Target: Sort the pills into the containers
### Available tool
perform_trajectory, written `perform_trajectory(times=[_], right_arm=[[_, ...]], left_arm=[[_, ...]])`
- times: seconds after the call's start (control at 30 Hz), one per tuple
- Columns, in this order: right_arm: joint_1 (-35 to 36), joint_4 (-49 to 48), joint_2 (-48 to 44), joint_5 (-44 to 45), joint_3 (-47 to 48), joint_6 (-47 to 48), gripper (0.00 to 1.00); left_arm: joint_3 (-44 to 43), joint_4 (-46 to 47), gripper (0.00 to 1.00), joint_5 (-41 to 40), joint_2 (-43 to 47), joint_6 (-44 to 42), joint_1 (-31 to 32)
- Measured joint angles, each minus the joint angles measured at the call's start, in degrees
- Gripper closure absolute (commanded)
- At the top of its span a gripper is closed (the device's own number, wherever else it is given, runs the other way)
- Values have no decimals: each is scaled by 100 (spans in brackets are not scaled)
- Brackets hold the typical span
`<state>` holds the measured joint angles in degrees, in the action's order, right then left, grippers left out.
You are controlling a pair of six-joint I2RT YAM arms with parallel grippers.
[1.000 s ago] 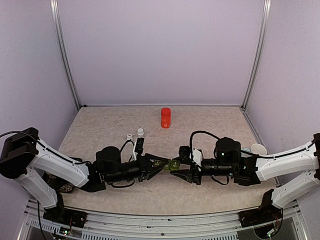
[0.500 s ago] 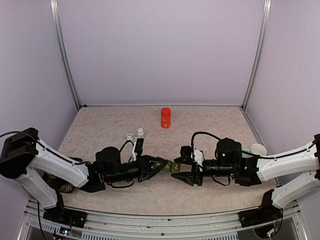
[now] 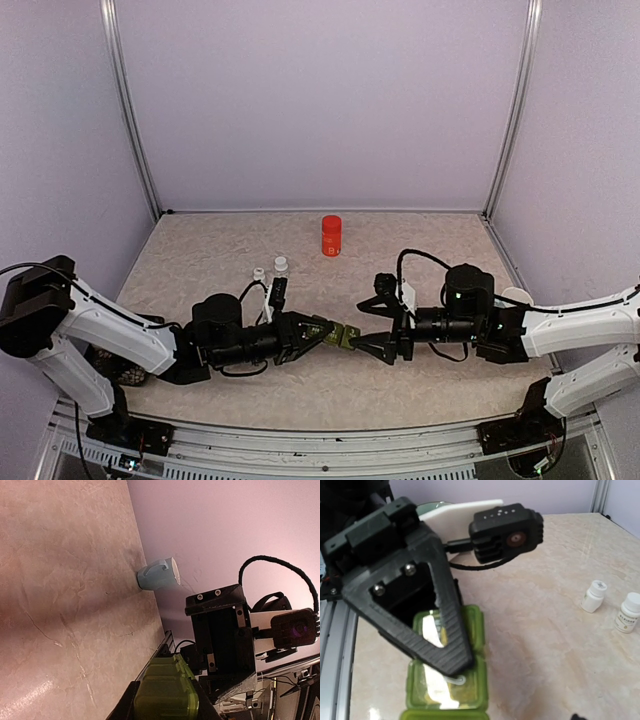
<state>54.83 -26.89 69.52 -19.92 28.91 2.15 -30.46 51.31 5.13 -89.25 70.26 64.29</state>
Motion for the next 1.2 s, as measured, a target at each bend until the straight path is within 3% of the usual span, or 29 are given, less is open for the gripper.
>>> perform_trajectory(times=[0.53, 0.77, 1.2], right_arm=[[-7, 116, -129, 748, 81, -20, 22], [-133, 199, -109, 1270, 157, 17, 22], [-153, 323, 197, 1300, 190, 57, 21]], left_arm=[[0, -42, 78, -181, -33, -4, -50], [0, 138, 78, 94, -70, -2, 28], [0, 273, 78, 282, -120, -7, 31]])
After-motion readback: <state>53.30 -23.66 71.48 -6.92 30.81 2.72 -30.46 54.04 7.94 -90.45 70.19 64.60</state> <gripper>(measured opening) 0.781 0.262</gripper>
